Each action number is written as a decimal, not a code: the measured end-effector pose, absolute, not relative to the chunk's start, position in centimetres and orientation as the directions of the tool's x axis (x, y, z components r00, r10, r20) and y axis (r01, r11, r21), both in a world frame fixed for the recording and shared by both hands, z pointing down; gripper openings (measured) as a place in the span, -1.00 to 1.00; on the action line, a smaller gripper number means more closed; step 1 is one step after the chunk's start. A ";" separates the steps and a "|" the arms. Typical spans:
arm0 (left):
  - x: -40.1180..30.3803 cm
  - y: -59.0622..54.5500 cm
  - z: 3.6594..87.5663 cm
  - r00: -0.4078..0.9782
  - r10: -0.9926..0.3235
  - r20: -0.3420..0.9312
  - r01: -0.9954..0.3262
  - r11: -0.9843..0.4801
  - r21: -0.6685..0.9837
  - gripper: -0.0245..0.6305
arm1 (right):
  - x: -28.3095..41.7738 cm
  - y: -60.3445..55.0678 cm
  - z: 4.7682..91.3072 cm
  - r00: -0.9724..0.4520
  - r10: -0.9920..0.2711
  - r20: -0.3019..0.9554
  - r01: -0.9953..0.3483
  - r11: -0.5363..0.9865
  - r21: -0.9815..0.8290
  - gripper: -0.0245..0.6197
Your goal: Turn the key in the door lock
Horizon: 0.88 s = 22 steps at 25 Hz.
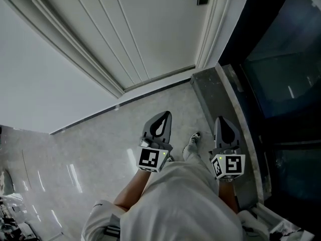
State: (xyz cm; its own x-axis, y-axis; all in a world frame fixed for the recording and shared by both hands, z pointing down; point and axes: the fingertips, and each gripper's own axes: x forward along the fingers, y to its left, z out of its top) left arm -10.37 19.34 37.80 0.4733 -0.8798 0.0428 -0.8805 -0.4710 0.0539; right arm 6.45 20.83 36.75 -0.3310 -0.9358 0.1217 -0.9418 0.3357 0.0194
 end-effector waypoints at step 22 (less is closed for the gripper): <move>0.7 2.8 35.9 0.341 -0.939 0.037 -0.939 -0.342 -0.020 -0.90 | 18.4 2.7 37.5 -0.427 -0.894 0.138 -0.894 0.440 0.085 -0.92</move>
